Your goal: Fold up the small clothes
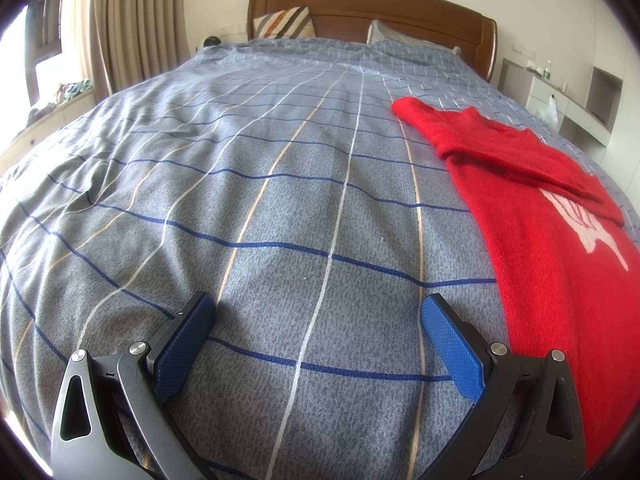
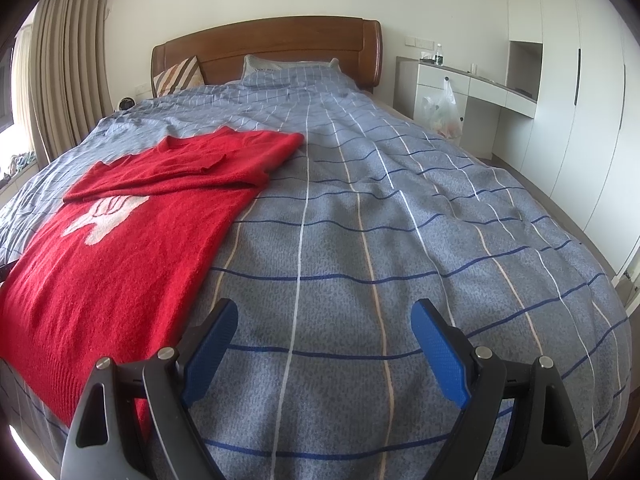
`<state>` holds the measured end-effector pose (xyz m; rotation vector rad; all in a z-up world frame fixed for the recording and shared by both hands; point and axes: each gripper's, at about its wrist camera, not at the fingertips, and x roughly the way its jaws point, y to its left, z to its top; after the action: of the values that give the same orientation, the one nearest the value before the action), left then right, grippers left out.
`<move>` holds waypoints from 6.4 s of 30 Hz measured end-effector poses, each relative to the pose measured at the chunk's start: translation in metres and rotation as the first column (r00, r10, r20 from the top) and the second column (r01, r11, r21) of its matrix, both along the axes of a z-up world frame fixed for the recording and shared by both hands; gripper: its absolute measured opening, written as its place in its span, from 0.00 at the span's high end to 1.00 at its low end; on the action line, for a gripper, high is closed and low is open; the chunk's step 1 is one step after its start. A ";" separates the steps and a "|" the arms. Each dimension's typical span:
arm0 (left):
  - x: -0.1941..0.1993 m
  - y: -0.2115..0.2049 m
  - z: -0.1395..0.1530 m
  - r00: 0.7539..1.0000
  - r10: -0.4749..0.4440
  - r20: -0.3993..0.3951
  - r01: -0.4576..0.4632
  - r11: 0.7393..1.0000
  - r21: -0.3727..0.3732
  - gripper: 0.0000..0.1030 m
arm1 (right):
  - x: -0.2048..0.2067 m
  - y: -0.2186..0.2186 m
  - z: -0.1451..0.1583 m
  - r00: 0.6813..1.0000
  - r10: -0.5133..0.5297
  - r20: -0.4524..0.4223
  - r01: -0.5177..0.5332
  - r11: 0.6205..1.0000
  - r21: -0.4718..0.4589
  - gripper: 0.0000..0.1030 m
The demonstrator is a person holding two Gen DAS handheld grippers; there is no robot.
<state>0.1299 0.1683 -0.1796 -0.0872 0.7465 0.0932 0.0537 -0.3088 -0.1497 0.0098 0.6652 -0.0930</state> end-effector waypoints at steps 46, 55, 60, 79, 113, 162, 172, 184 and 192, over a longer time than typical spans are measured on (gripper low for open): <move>-0.051 -0.005 0.030 0.989 -0.120 -0.083 0.111 0.988 -0.107 0.01 | -0.047 0.000 0.027 0.996 0.082 0.031 -0.085 0.986 0.143 0.14; -0.092 -0.048 0.009 0.929 -0.311 -0.203 0.278 0.944 -0.175 0.16 | -0.066 0.043 -0.006 0.944 0.304 -0.130 -0.218 0.868 0.446 0.17; -0.101 -0.054 0.014 0.919 -0.336 -0.208 0.298 0.935 -0.194 0.51 | -0.049 0.063 -0.026 0.914 0.362 -0.182 -0.231 0.834 0.501 0.46; -0.074 -0.020 0.100 0.952 -0.306 -0.031 0.269 0.878 -0.397 0.98 | -0.024 0.031 0.027 0.961 0.256 -0.109 -0.136 0.774 0.619 0.96; 0.181 -0.058 0.090 0.989 -0.099 -0.107 0.079 0.982 -0.173 0.18 | 0.234 -0.008 0.029 0.993 0.115 -0.030 -0.081 0.842 0.534 0.50; 0.007 -0.125 0.007 0.974 -0.228 -0.017 0.228 0.974 0.010 0.00 | 0.053 0.042 -0.038 0.987 0.162 -0.012 -0.158 0.978 0.138 0.26; 0.007 -0.125 0.007 0.974 -0.226 -0.018 0.227 0.974 0.013 0.00 | 0.053 0.042 -0.038 0.987 0.162 -0.012 -0.158 0.978 0.138 0.26; 0.007 -0.125 0.008 0.974 -0.226 -0.017 0.226 0.974 0.013 0.00 | 0.053 0.042 -0.038 0.987 0.162 -0.012 -0.158 0.978 0.137 0.26; 0.007 -0.126 0.008 0.974 -0.225 -0.017 0.226 0.974 0.013 0.00 | 0.053 0.042 -0.039 0.987 0.162 -0.011 -0.159 0.978 0.137 0.26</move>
<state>0.1367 0.0427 -0.1715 0.0130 0.7665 -0.1174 0.1067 -0.2666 -0.1883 0.0862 0.6917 0.1077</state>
